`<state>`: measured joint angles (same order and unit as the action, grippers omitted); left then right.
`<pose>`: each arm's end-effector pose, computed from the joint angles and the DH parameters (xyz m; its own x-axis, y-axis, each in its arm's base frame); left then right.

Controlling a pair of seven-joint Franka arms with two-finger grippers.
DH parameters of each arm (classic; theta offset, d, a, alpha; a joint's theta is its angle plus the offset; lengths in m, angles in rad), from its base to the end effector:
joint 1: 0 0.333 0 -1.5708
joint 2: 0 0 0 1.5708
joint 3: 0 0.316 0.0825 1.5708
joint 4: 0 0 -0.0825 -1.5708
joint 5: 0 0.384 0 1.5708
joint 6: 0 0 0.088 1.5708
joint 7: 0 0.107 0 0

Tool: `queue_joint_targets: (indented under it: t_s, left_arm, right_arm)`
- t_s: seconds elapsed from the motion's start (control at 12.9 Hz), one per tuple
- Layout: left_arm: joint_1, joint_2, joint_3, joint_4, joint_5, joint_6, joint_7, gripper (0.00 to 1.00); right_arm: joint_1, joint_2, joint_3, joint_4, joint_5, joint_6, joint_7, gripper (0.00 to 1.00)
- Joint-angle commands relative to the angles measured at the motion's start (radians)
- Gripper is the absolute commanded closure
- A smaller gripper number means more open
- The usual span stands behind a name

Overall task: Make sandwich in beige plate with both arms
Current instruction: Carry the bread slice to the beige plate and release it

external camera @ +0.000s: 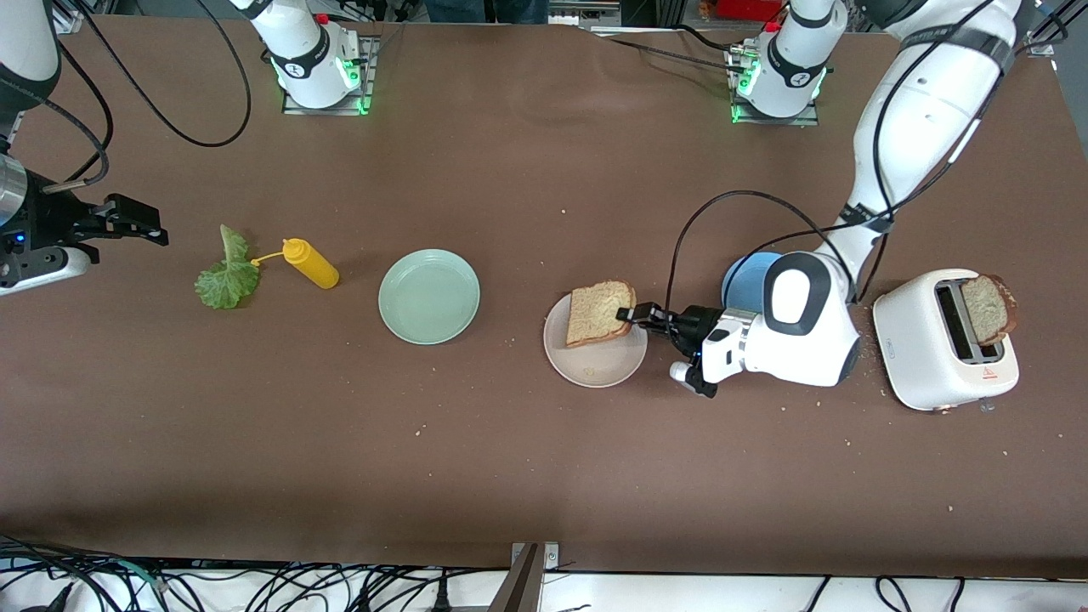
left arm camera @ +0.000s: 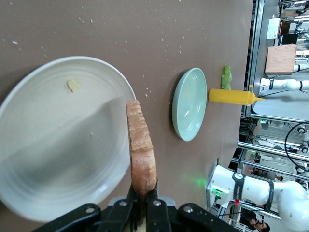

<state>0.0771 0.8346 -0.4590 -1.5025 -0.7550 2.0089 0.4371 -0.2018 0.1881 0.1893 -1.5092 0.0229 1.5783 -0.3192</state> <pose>0.6515 -0.2475 0.2177 0.9458 -0.3138 -0.0837 -0.1000 -0.5269 0.8440 0.6053 -0.0146 0.5467 0.9489 0.3021 -0.0914 0.2941 -0.9514 -0.0912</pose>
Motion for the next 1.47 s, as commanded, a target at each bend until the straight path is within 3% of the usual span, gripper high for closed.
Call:
queue_joint_targets:
  t_s: [0.0,0.15,0.39,0.46,0.54,0.62,1.01,1.31,1.39]
  left_arm:
    - [-0.01,0.052,-0.003,0.039,-0.059,0.051,0.093,1.0]
    - [-0.007,0.072,0.002,0.039,-0.142,0.062,0.172,1.0]
    - [-0.005,0.113,0.002,0.025,-0.274,0.062,0.334,1.0]
    - [-0.006,0.118,0.003,0.019,-0.286,0.062,0.372,0.94]
    - [-0.008,0.119,0.005,0.019,-0.279,0.062,0.38,0.6]
    - [-0.005,0.116,0.006,0.019,-0.273,0.062,0.388,0.01]
    - [0.007,0.107,0.014,0.004,-0.26,0.06,0.427,0.0]
    - [0.024,0.078,0.033,0.005,-0.077,0.062,0.419,0.0]
    - [0.024,0.072,0.033,0.005,-0.046,0.06,0.413,0.0]
  right_arm:
    - [-0.037,0.033,0.006,-0.012,0.08,-0.014,-0.148,0.0]
    - [-0.082,0.063,0.006,-0.026,0.161,-0.012,-0.248,0.0]
    - [-0.088,0.074,0.004,-0.063,0.172,0.014,-0.383,0.0]
    - [-0.102,0.077,0.004,-0.084,0.199,0.031,-0.438,0.0]
    - [-0.111,0.082,0.002,-0.101,0.237,0.045,-0.498,0.0]
    - [-0.116,0.085,-0.002,-0.124,0.25,0.066,-0.561,0.0]
    - [-0.165,0.096,-0.017,-0.262,0.383,0.143,-0.821,0.01]
    - [-0.226,0.164,-0.022,-0.298,0.419,0.155,-0.975,0.01]
    - [-0.249,0.181,-0.024,-0.316,0.463,0.157,-1.045,0.01]
